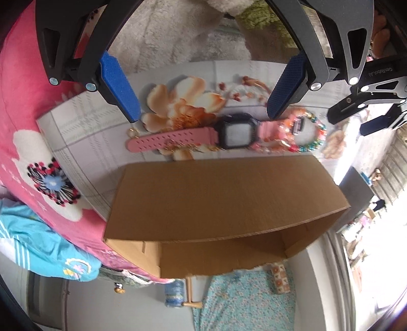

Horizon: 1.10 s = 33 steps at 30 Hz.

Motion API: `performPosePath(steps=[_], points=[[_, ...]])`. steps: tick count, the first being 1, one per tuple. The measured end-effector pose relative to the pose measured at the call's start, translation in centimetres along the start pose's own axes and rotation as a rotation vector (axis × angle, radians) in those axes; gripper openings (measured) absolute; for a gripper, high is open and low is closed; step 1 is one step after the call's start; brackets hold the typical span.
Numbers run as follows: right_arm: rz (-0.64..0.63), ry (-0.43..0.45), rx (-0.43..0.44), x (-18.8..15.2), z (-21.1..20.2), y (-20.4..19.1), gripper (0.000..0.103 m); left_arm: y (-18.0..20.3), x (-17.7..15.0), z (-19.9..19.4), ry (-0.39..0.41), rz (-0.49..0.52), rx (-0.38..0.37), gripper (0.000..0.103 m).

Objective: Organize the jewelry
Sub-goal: 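Lower the right gripper onto the multicolour bead bracelet and close it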

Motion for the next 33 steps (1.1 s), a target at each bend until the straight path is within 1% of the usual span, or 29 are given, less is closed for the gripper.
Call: performPosePath(steps=[4,7,8,9,11,12,14,16,18,20,21,23,26,28,29,30,33], points=[[-0.004,0.035,0.083,0.7,-0.2,-1.6,0.097,-1.8,0.9,-1.0,0.087,-0.015,-0.087,0.095],[-0.028,0.025,0.117,1.2,0.6,-2.9,0.084,-3.3,1.5,-1.1,0.114,-0.039,-0.162,0.095],[-0.029,0.011,0.127,1.3,1.0,-3.3,0.079,-3.5,1.8,-1.1,0.116,-0.046,-0.179,0.095],[-0.028,-0.002,0.137,1.4,1.4,-3.6,0.077,-3.8,2.0,-1.1,0.12,-0.051,-0.198,0.095],[-0.025,-0.032,0.162,1.6,2.4,-4.3,0.069,-4.8,2.5,-1.0,0.133,-0.055,-0.217,0.095],[-0.026,-0.041,0.167,1.7,2.7,-4.6,0.067,-4.7,2.5,-0.8,0.133,-0.05,-0.215,0.095],[-0.038,-0.061,0.183,1.9,3.4,-5.6,0.058,-4.2,2.8,-0.4,0.119,-0.038,-0.208,0.095],[-0.059,-0.077,0.196,1.8,3.9,-6.5,0.052,-3.9,2.9,0.4,0.101,-0.017,-0.204,0.095],[-0.08,-0.095,0.201,1.7,4.4,-7.3,0.046,-3.2,2.8,1.4,0.086,0.02,-0.173,0.094],[-0.095,-0.117,0.204,1.5,4.7,-7.9,0.037,-2.8,2.6,2.1,0.068,0.069,-0.127,0.094],[-0.099,-0.127,0.202,1.5,4.9,-8.0,0.035,-2.6,2.5,2.5,0.061,0.089,-0.104,0.094],[-0.105,-0.141,0.195,0.9,5.2,-8.3,0.029,-2.4,2.6,3.1,0.052,0.117,-0.067,0.094],[-0.12,-0.16,0.172,0.8,5.8,-8.7,0.024,-2.3,2.7,3.7,0.042,0.132,-0.058,0.094],[-0.132,-0.159,0.156,0.9,6.0,-9.2,0.022,-2.2,2.9,3.9,0.042,0.14,-0.069,0.094],[-0.139,-0.159,0.149,0.9,6.0,-9.4,0.021,-2.2,2.9,4.0,0.041,0.145,-0.076,0.09],[-0.146,-0.161,0.144,0.9,6.2,-9.6,0.021,-2.0,3.0,4.1,0.036,0.154,-0.078,0.083],[-0.16,-0.166,0.128,1.0,6.5,-10.2,0.02,-1.3,3.2,5.1,0.004,0.19,-0.068,0.068]])
Point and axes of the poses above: each gripper's, at about its wrist camera, not at the fingertips, and z roughly the way its jaws point, y to its right, x to its top, the point moved 3 cm from there along z, roughly the way its jaws point, and after that the axes turned 2 degrees about x, right-handed, at the moved point
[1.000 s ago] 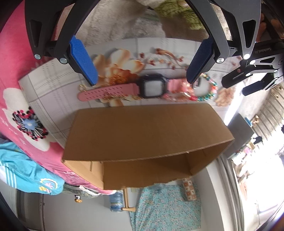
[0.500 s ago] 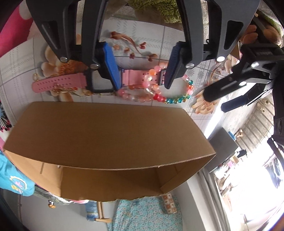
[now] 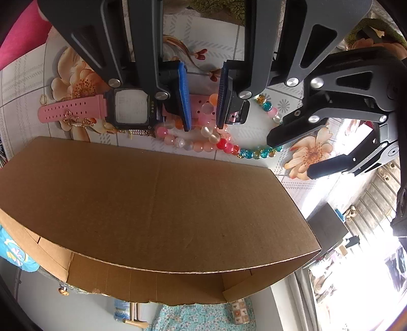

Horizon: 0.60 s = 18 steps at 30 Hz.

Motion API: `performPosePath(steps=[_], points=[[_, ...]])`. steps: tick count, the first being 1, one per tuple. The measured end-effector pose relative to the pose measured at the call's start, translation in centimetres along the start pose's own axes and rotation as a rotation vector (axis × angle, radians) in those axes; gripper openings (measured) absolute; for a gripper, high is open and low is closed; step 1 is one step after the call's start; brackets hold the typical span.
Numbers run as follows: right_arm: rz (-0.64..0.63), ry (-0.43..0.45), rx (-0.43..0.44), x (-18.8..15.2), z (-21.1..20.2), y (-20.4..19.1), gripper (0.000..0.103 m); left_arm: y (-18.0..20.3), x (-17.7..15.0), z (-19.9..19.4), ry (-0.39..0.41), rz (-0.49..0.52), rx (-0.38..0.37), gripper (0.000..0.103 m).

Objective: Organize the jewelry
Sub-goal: 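Lower the right gripper onto the multicolour bead bracelet and close it, then carry the multicolour bracelet with the right gripper into the box and release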

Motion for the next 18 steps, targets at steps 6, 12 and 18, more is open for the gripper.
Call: performPosePath(steps=[6,12,18], points=[[-0.018,-0.013,-0.021,0.6,1.0,-0.7,0.019,0.6,-0.4,1.5,-0.064,0.02,-0.018,0.043],[-0.015,-0.006,-0.006,1.1,1.7,-1.2,0.01,1.3,-0.5,1.5,-0.052,0.043,0.0,0.011],[-0.008,0.027,0.032,1.0,0.6,-1.2,0.01,1.7,-0.3,0.3,-0.015,0.032,-0.001,0.008]])
Point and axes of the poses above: each gripper's, at about its wrist camera, not at the fingertips, and z roughly the way its jaws point, y to its right, x to its top, the point moved 3 cm from there along z, roughly the way its jaws point, and after that the axes turned 2 degrees about x, right-handed, at the moved point
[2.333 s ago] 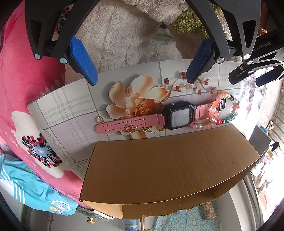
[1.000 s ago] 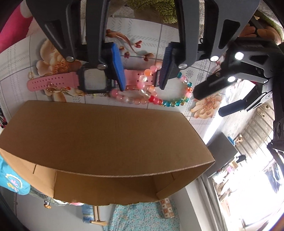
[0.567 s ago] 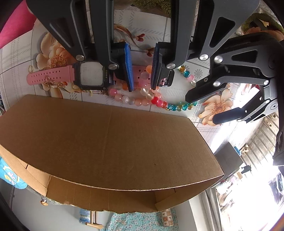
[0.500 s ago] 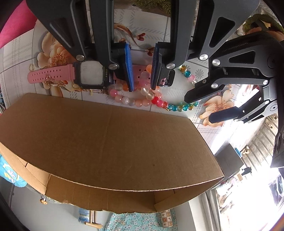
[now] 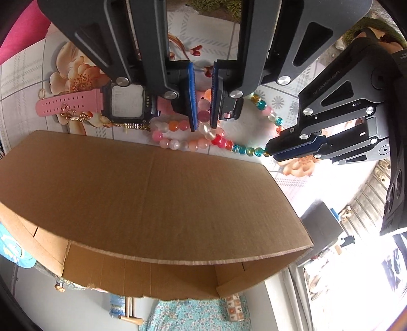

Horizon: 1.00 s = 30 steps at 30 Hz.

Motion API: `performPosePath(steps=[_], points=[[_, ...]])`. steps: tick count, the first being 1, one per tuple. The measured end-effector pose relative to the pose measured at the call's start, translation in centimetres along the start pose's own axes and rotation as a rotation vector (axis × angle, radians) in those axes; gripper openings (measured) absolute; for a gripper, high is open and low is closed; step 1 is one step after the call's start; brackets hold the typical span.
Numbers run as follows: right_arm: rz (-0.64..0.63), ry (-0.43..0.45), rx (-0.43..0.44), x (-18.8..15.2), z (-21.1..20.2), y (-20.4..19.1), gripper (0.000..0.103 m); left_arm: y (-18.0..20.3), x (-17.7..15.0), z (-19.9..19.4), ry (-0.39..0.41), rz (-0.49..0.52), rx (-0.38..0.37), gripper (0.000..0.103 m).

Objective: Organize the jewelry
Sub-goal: 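Carry the multicolour bracelet with the right gripper into the box and release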

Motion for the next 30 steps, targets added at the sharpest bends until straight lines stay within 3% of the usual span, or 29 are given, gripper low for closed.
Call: performPosePath(steps=[6,14,18,22,25,30], points=[[0.004,0.066,0.039,-0.2,-2.5,0.3,0.01,0.1,0.4,-3.5,0.055,-0.021,-0.023,0.008],[0.006,0.211,0.093,0.5,-7.9,1.0,0.01,1.5,3.0,-9.5,0.192,-0.02,-0.074,0.008],[-0.016,0.309,0.125,3.4,-10.9,2.0,0.01,2.6,6.3,-12.2,0.299,0.029,-0.074,0.008],[-0.04,0.365,0.161,8.8,-12.2,3.8,0.01,3.5,10.6,-13.1,0.368,0.069,-0.056,0.008],[-0.031,0.299,0.201,13.4,-10.4,5.7,0.01,3.5,14.2,-11.1,0.341,0.08,-0.051,0.008],[0.003,0.066,0.247,18.6,-3.4,7.3,0.01,2.8,18.8,-5.4,0.175,0.078,-0.023,0.008]])
Point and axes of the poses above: each gripper's, at about its wrist camera, not at the fingertips, and z roughly the way its jaws point, y to its right, x to its top, the point moved 3 cm from there along z, roughly the way its jaws point, and after that the axes turned 2 degrees about x, right-handed, at the moved point
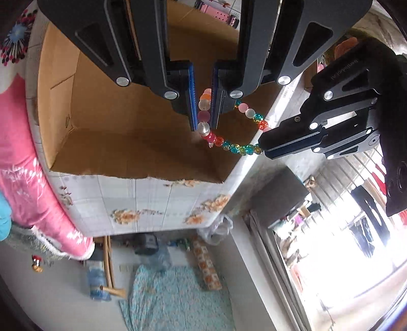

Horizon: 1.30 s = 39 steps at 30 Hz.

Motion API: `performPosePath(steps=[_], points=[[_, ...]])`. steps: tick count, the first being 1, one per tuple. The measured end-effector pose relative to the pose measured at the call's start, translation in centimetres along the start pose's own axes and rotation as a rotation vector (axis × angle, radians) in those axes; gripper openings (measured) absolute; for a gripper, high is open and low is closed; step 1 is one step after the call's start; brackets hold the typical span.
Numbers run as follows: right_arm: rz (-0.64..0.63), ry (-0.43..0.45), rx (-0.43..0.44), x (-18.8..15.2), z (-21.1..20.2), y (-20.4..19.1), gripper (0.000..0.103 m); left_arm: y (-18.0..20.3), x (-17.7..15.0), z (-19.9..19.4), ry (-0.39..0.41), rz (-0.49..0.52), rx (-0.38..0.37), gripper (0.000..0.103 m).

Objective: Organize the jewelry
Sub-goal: 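Carry the multicolour bracelet with the right gripper into the box and release, then move the right gripper back toward the pink-strap watch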

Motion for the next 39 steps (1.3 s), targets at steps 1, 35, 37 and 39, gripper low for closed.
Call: performPosePath(steps=[1,35,37,39], points=[[0.012,-0.049,-0.003,0.4,1.7,0.6,0.01,-0.4,0.2,1.6,-0.042,-0.006,0.003,0.008],[0.113,0.144,0.055,-1.3,-8.3,3.2,0.036,-1.5,-4.9,-4.9,0.055,-0.109,0.009,0.061],[0.115,0.179,0.121,-4.4,-10.8,2.5,0.039,-0.7,-7.0,-6.7,0.096,-0.123,-0.052,0.068],[0.115,0.179,0.168,-7.7,-11.6,1.9,0.044,0.3,-9.5,-7.6,0.113,-0.134,-0.099,0.073]])
Point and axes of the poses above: each gripper's, at about its wrist camera, not at the fingertips, and z roughly the way its jaws point, y to its right, x to its top, the point moved 3 cm from there along z, roughly the way its jaws point, and after that the axes turned 2 degrees about x, right-handed, at the moved point
